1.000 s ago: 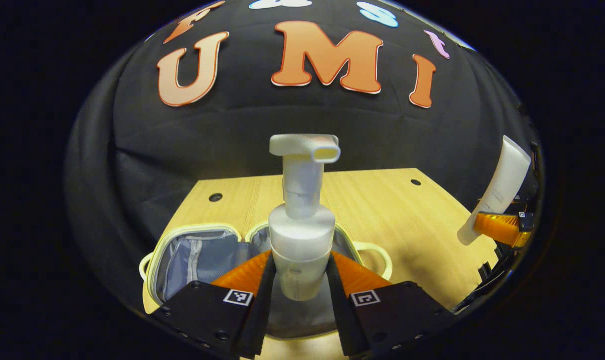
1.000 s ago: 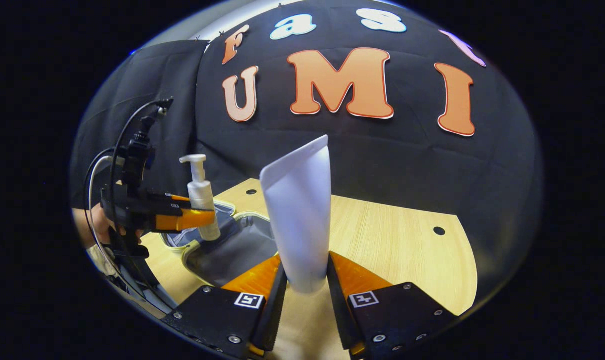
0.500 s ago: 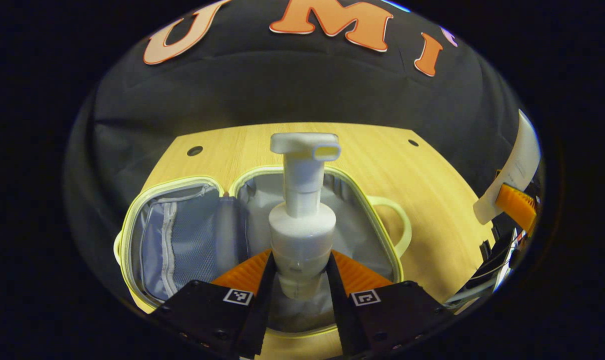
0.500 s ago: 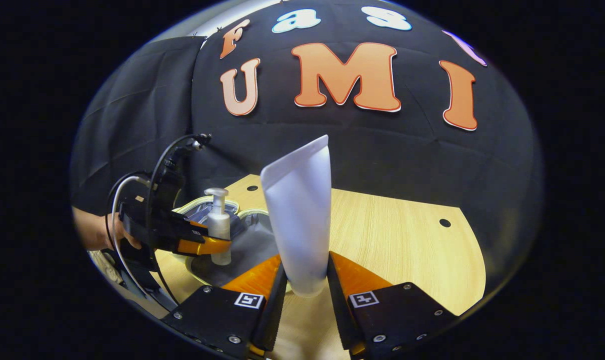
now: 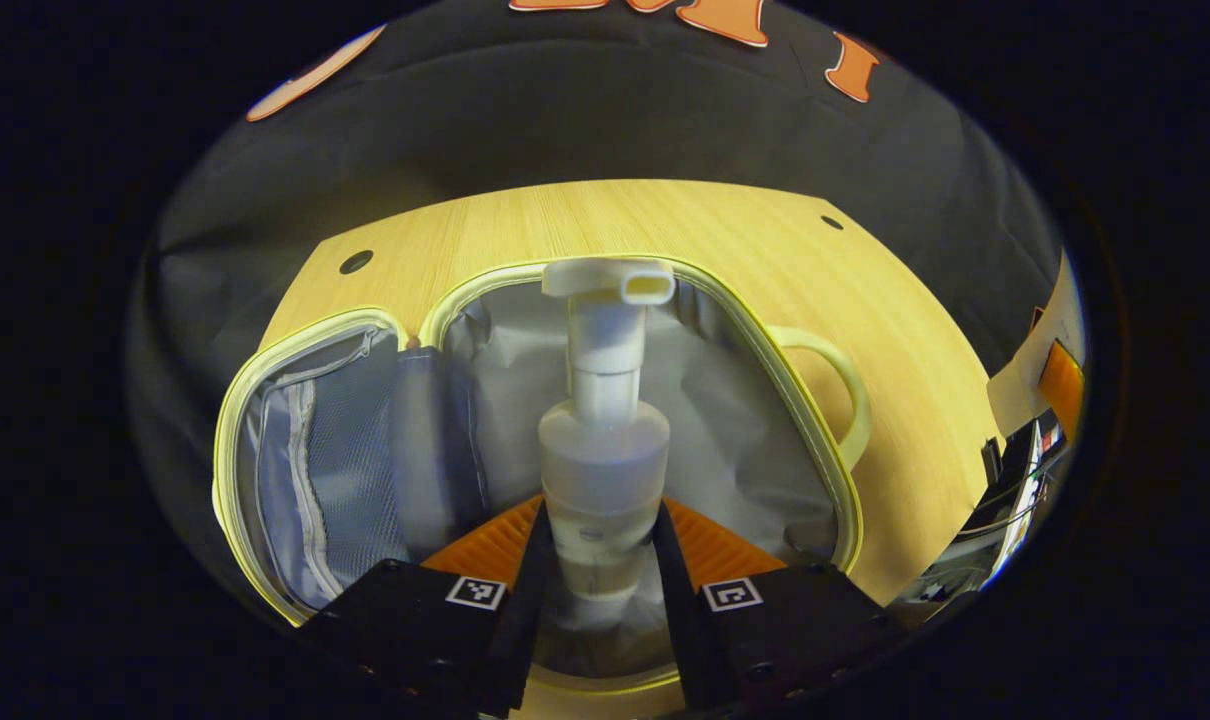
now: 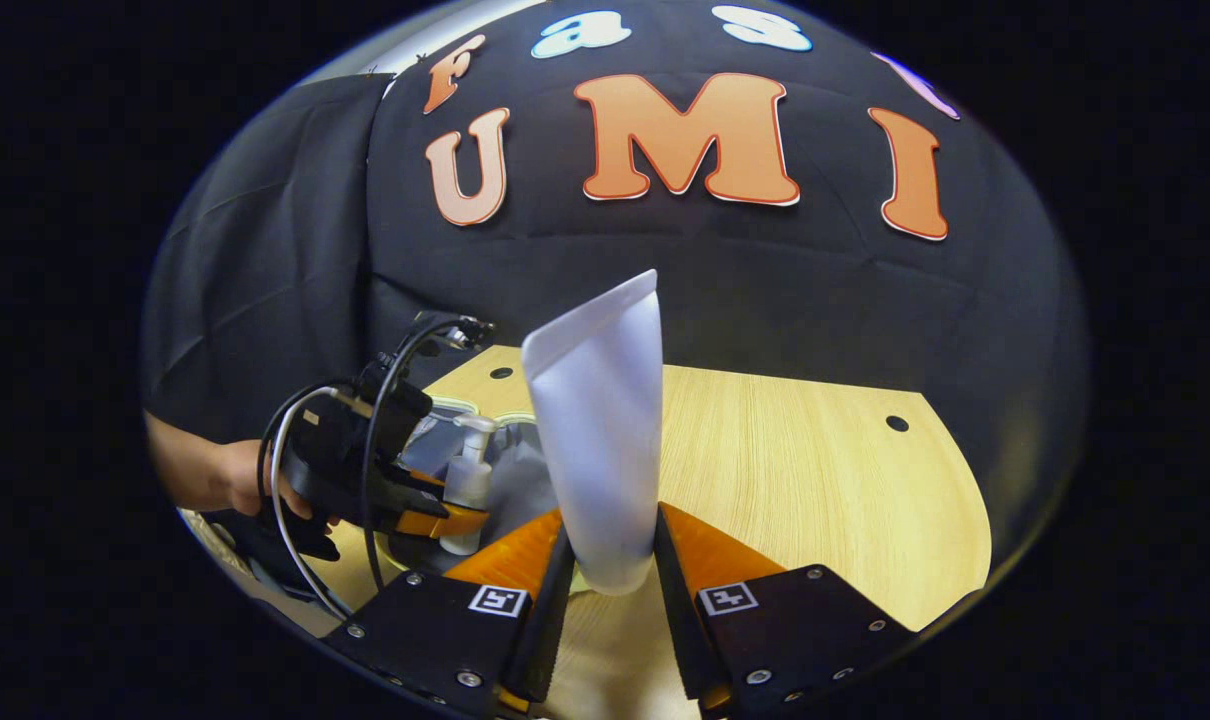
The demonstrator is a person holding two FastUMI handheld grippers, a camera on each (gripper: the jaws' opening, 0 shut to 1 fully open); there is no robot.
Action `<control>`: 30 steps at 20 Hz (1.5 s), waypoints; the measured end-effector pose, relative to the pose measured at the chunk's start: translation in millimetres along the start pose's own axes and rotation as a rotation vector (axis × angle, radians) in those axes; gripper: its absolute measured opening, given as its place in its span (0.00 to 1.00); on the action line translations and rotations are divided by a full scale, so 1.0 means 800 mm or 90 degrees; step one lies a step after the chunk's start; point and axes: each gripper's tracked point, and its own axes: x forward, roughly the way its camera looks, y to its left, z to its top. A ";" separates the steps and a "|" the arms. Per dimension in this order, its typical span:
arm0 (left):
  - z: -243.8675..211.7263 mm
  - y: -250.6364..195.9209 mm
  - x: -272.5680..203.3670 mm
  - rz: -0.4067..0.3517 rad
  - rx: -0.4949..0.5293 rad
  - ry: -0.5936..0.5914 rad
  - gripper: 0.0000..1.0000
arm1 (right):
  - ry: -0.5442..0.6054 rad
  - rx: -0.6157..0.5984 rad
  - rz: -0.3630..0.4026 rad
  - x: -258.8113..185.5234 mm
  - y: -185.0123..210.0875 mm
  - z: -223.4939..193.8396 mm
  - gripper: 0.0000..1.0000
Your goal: First open the suitcase, pack the skin care products into it, and then close the suitcase.
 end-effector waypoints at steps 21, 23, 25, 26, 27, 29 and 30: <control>0.010 0.020 -0.007 0.014 -0.139 -0.055 0.88 | 0.076 0.035 0.066 0.049 0.047 -0.026 0.48; 0.022 0.037 -0.028 0.027 -0.138 -0.111 0.88 | 0.092 0.031 0.073 0.060 0.055 -0.033 0.48; 0.036 0.062 -0.051 0.050 -0.142 -0.165 0.91 | 0.113 0.026 0.080 0.070 0.065 -0.043 0.48; 0.040 0.077 -0.066 0.065 -0.145 -0.189 0.93 | 0.122 0.026 0.085 0.075 0.069 -0.047 0.48; 0.043 0.094 -0.081 0.085 -0.149 -0.211 0.93 | 0.134 0.028 0.087 0.081 0.074 -0.053 0.49; 0.043 0.129 -0.114 0.118 -0.163 -0.237 0.93 | 0.150 0.032 0.095 0.094 0.086 -0.063 0.48; 0.041 0.146 -0.123 0.132 -0.173 -0.246 0.93 | 0.163 0.035 0.099 0.098 0.091 -0.070 0.49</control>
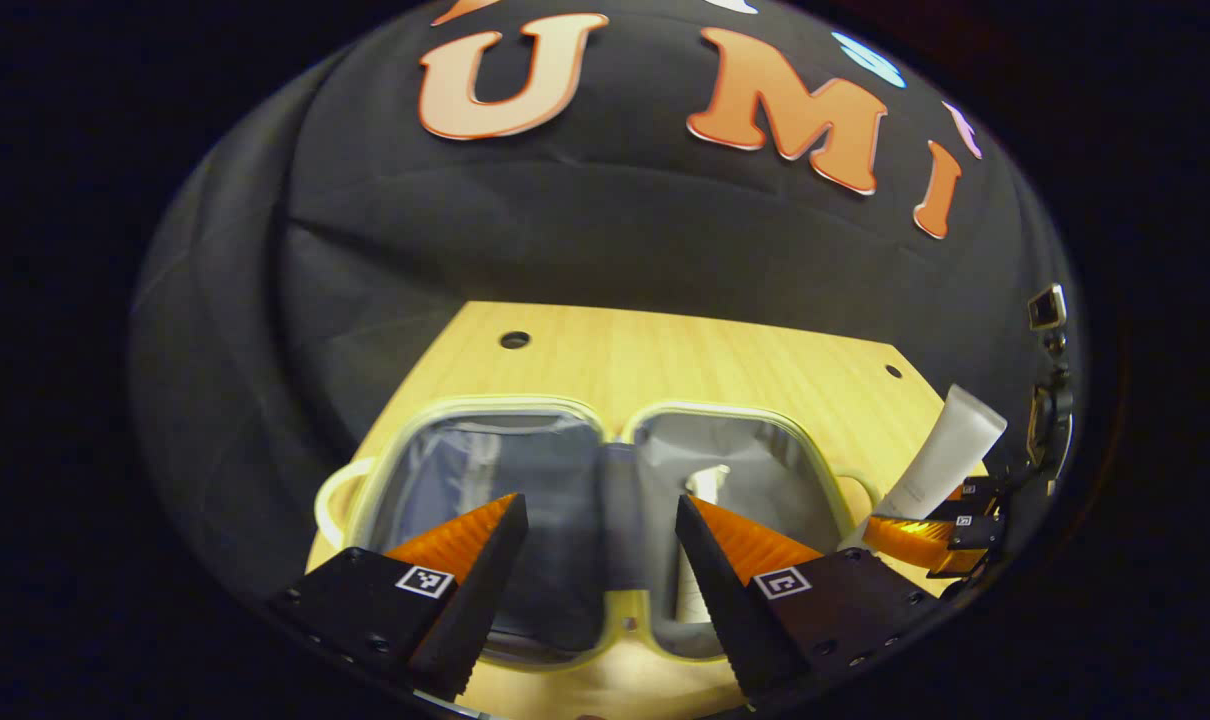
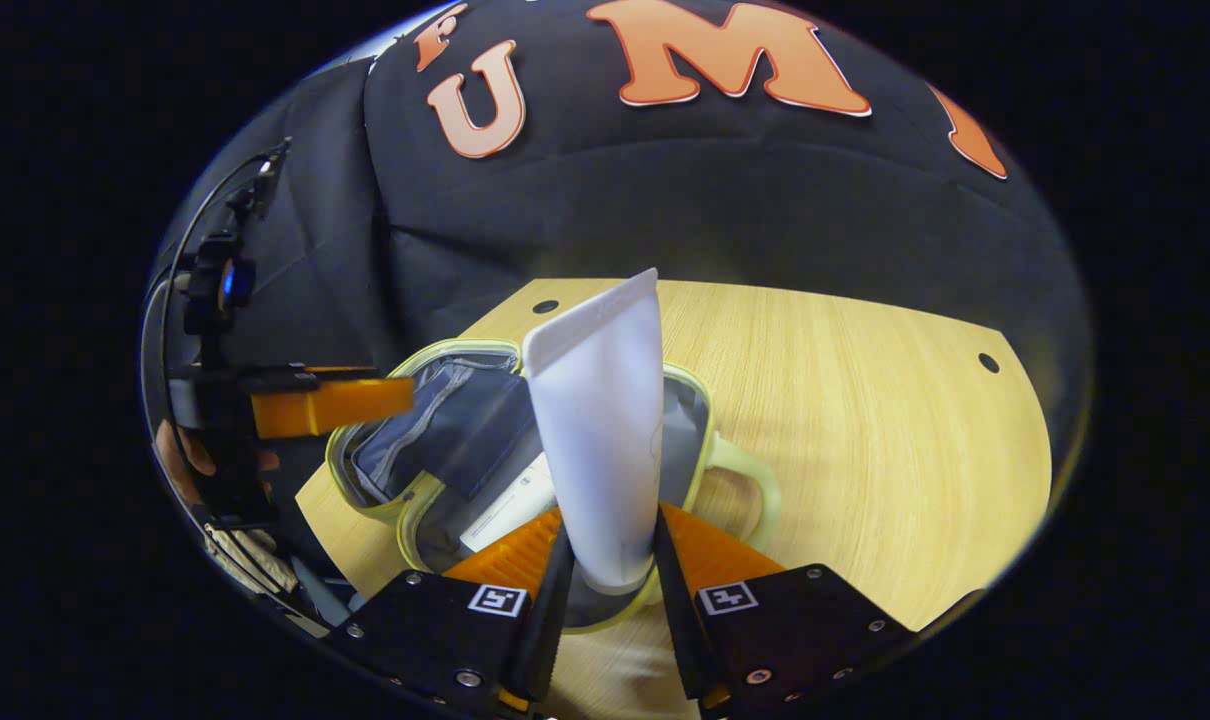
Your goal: First open the suitcase, pack the skin care products into it, and then close the suitcase.
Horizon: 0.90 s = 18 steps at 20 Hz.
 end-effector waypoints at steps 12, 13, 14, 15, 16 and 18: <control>-0.053 0.233 -0.058 0.160 -0.207 0.003 0.96 | 0.130 0.061 -0.010 0.074 0.016 -0.046 0.49; -0.058 0.245 -0.059 0.167 -0.219 0.007 0.95 | 0.133 0.063 -0.012 0.079 0.018 -0.044 0.48; -0.065 0.256 -0.060 0.173 -0.231 0.008 0.96 | 0.137 0.064 -0.018 0.083 0.016 -0.045 0.48; -0.070 0.264 -0.061 0.175 -0.242 0.012 0.95 | 0.140 0.068 -0.020 0.084 0.016 -0.043 0.43; -0.073 0.270 -0.062 0.177 -0.252 0.013 0.96 | 0.141 0.072 -0.020 0.089 0.020 -0.044 0.41; -0.080 0.282 -0.058 0.177 -0.269 0.016 0.95 | 0.127 0.070 -0.026 0.085 0.017 -0.038 0.46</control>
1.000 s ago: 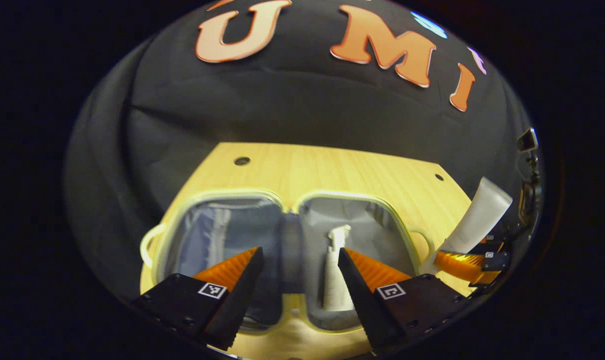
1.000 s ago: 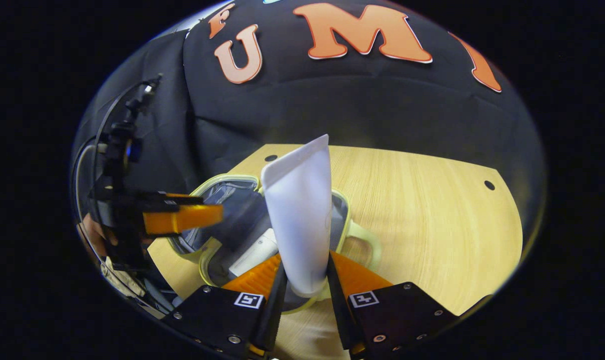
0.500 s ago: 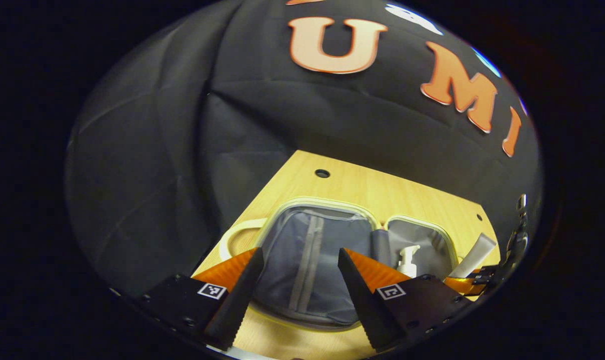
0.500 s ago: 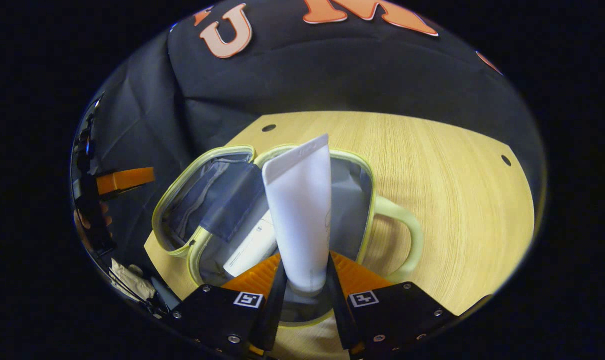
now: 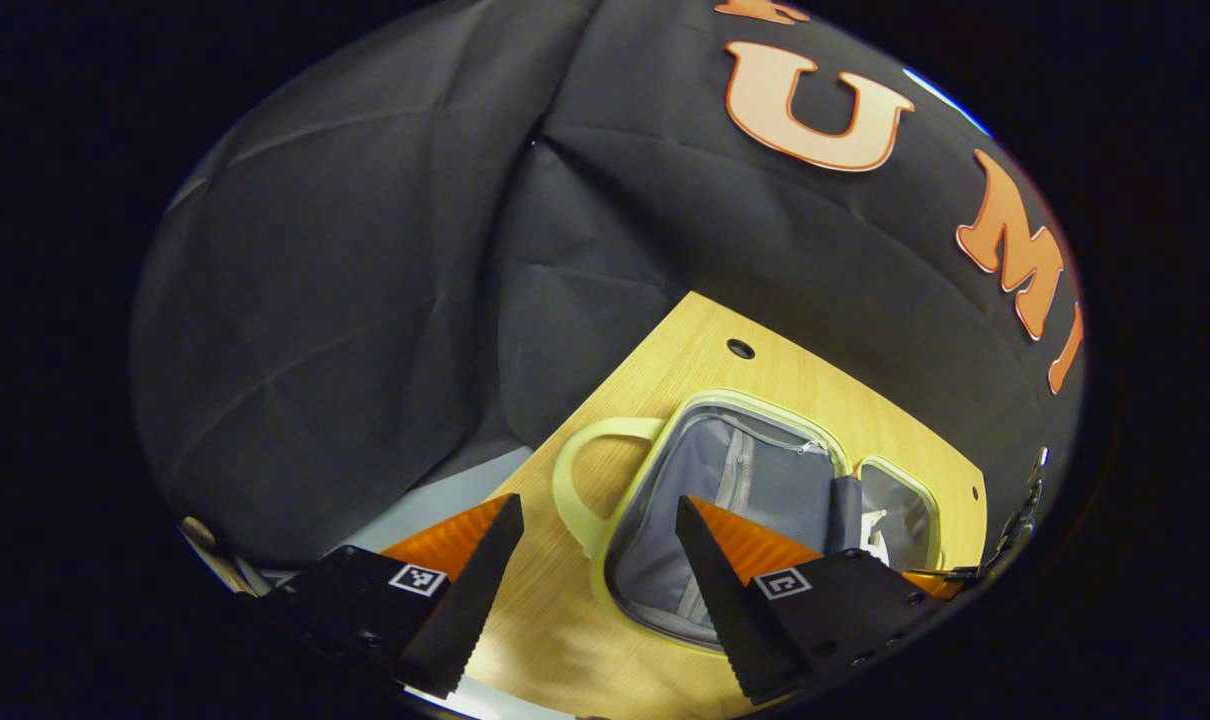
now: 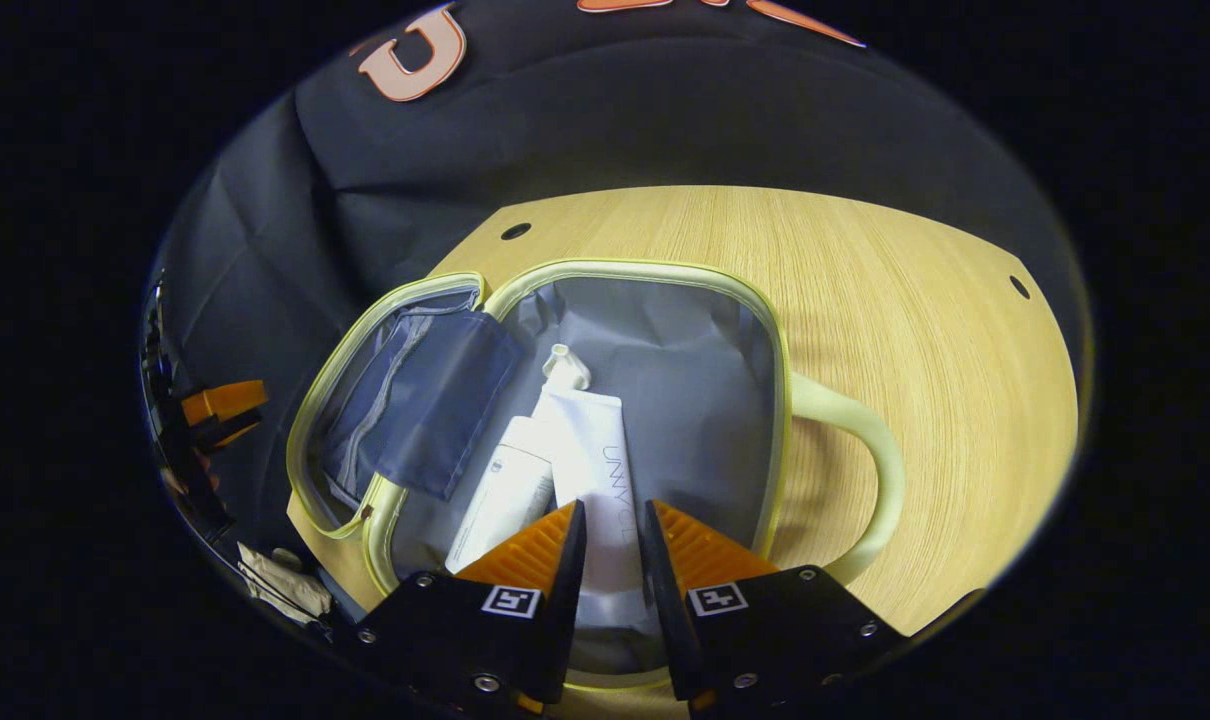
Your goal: First open the suitcase, pack the skin care products into it, and then close the suitcase.
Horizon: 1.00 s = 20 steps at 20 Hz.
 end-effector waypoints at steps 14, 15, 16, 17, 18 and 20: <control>-0.010 0.036 0.102 -0.070 -0.250 0.082 0.77 | -0.195 -0.011 -0.115 -0.134 -0.080 0.089 0.53; -0.016 0.031 0.107 -0.083 -0.261 0.098 0.76 | -0.211 -0.012 -0.120 -0.146 -0.083 0.096 0.60; -0.022 0.029 0.113 -0.094 -0.270 0.112 0.76 | -0.223 -0.014 -0.127 -0.155 -0.086 0.100 0.64; -0.026 0.025 0.121 -0.111 -0.280 0.124 0.76 | -0.233 -0.016 -0.129 -0.165 -0.088 0.104 0.69; -0.030 0.026 0.128 -0.115 -0.288 0.133 0.76 | -0.243 -0.017 -0.131 -0.174 -0.089 0.106 0.70; -0.038 0.026 0.142 -0.114 -0.327 0.142 0.47 | -0.261 -0.020 -0.136 -0.190 -0.093 0.111 0.73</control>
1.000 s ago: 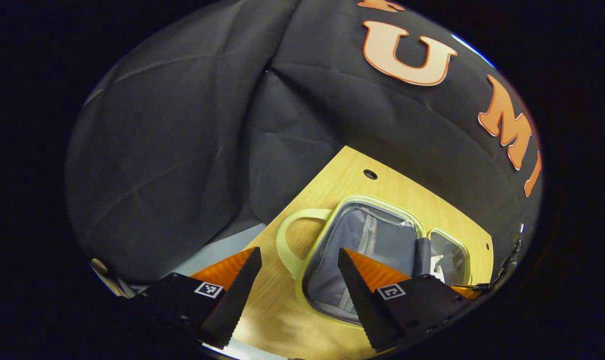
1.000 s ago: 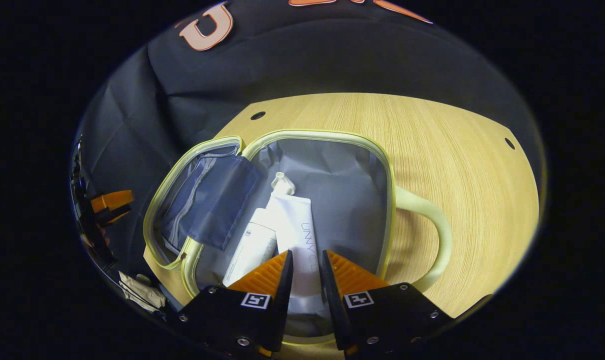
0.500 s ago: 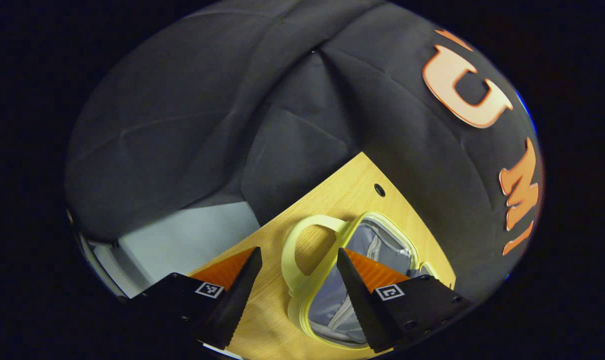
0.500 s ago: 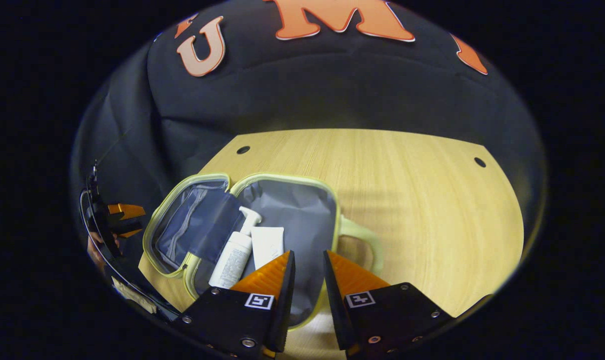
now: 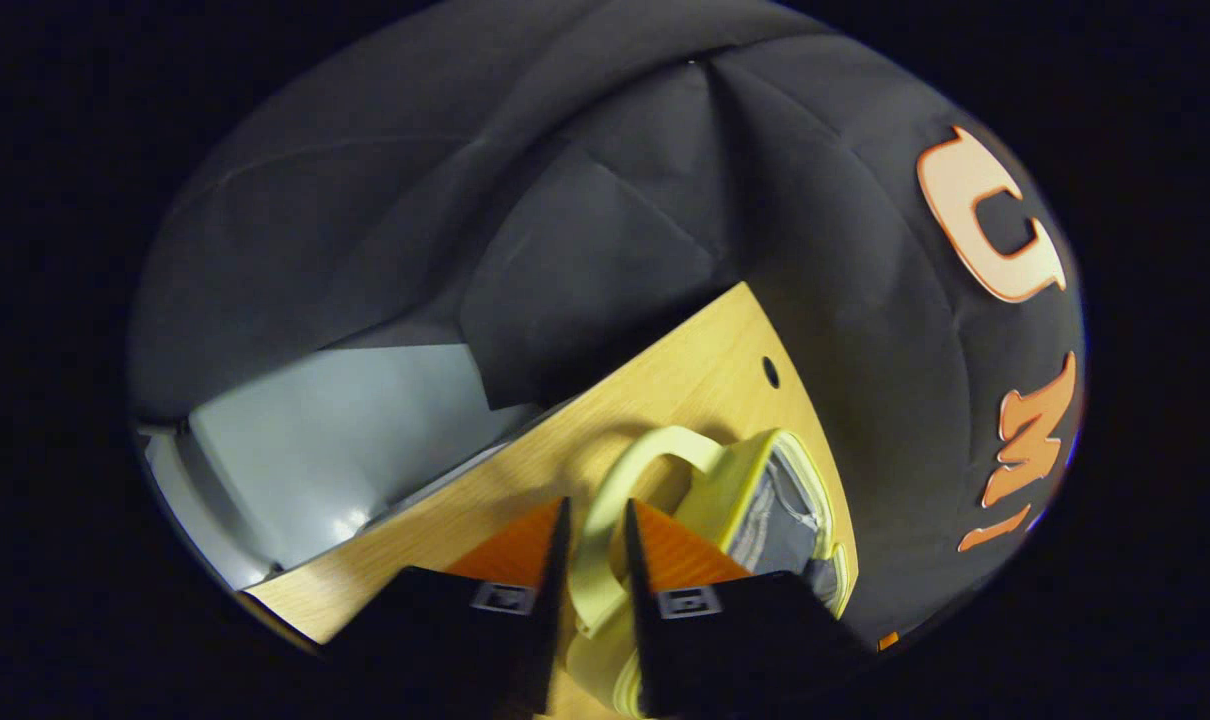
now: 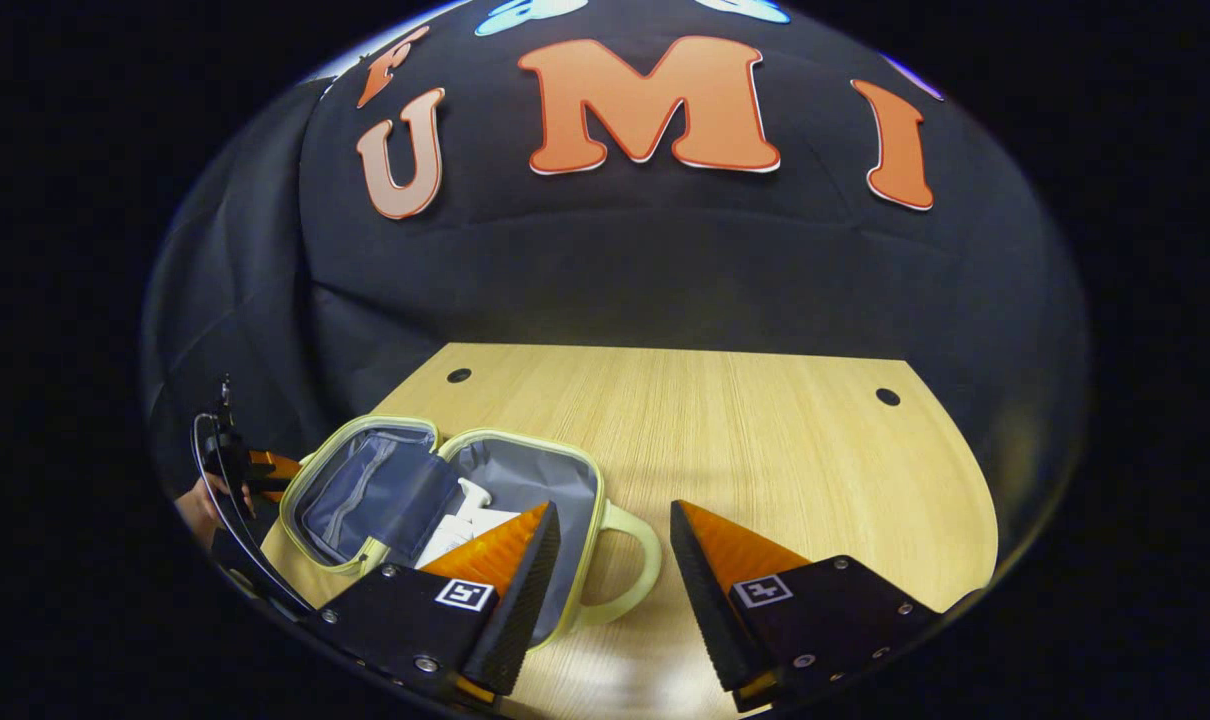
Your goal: First open the suitcase, pack the skin care products into it, and then close the suitcase.
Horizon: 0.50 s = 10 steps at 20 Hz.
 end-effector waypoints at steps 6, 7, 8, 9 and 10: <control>0.005 -0.032 -0.014 -0.090 0.002 -0.004 0.06 | -0.029 -0.017 -0.009 -0.029 -0.018 0.016 0.76; 0.004 -0.041 -0.027 -0.100 0.017 -0.005 0.06 | -0.031 -0.019 -0.009 -0.031 -0.021 0.019 0.76; 0.011 -0.052 -0.040 -0.118 0.032 -0.015 0.06 | -0.035 -0.020 -0.006 -0.032 -0.020 0.023 0.77; 0.018 -0.065 -0.053 -0.135 0.046 -0.027 0.06 | -0.039 -0.025 -0.007 -0.033 -0.022 0.027 0.76; 0.026 -0.083 -0.071 -0.159 0.057 -0.040 0.07 | -0.044 -0.028 -0.006 -0.036 -0.024 0.031 0.77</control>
